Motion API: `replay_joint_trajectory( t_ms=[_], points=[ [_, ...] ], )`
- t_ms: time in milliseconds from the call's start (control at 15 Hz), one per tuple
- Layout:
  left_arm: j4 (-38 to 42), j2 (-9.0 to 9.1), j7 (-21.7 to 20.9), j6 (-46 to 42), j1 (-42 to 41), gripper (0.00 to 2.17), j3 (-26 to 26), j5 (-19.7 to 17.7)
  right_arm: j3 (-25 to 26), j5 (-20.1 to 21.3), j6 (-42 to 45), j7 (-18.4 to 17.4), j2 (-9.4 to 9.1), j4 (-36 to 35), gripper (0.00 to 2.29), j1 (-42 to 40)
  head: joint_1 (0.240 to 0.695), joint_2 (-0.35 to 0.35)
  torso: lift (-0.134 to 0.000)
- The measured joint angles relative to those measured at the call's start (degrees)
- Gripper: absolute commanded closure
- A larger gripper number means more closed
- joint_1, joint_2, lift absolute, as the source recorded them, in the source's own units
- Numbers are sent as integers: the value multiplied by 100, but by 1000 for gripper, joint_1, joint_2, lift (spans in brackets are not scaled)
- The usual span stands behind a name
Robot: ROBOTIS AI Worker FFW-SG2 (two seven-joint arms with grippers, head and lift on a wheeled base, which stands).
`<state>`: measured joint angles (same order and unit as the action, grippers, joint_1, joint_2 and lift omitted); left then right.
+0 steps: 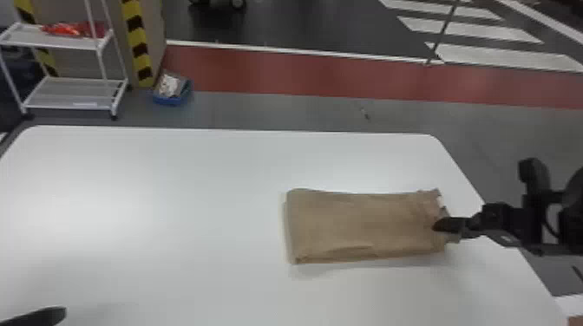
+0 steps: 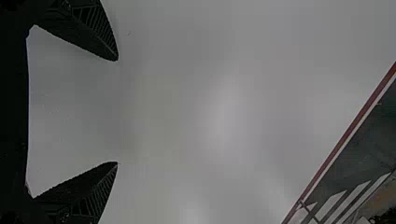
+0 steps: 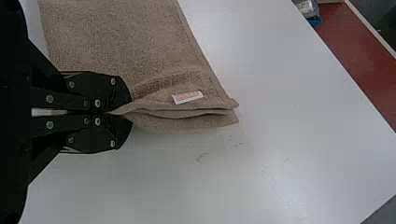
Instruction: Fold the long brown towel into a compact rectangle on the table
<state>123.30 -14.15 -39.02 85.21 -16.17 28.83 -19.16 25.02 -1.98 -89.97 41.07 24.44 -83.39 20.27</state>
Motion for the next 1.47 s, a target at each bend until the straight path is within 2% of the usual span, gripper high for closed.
replay_joint_trajectory(
  t_ms=[133, 333, 467, 600, 733, 933, 1000, 1133, 1267, 1467],
  points=[
    [19, 1, 0, 3, 0, 87, 0, 0, 294, -179, 1, 109, 54, -246, 1274, -115, 695, -195, -123],
    [37, 7, 0, 18, 0, 87, 0, 5, 776, -487, 1, 474, 255, -669, 1274, -369, 695, -227, -123],
    [52, 7, 10, 24, 0, 87, 0, 9, 1039, -709, 1, 534, 424, -942, 1271, -488, 695, -248, -123],
    [79, 13, 27, 39, -1, 87, 0, 15, 1081, -850, 1, 543, 491, -1152, 1271, -509, 695, -254, -123],
    [97, 33, 41, 59, -10, 87, -5, 26, 982, -942, 1, 543, 385, -1373, 1271, -483, 695, -234, -123],
    [140, 43, 44, 86, -27, 87, -2, 48, 520, -843, 1, 533, -14, -1602, 1271, -345, 695, -172, -123],
    [147, 39, 43, 88, -33, 87, 12, 51, 361, -805, 1, 536, -162, -1678, 1271, -330, 695, -121, -123],
    [150, 27, 35, 88, -47, 87, 78, 49, 115, -770, 1, 542, -380, -1847, 1268, -342, 695, -77, -123],
    [149, 18, 43, 88, -52, 87, 103, 52, -99, -748, 1, 568, -502, -2033, 1268, -400, 695, -45, -123],
    [127, 18, 68, 88, -28, 87, 93, 63, -378, -728, 1, 587, -553, -2183, 1258, -495, 695, -6, -123]
  ],
)
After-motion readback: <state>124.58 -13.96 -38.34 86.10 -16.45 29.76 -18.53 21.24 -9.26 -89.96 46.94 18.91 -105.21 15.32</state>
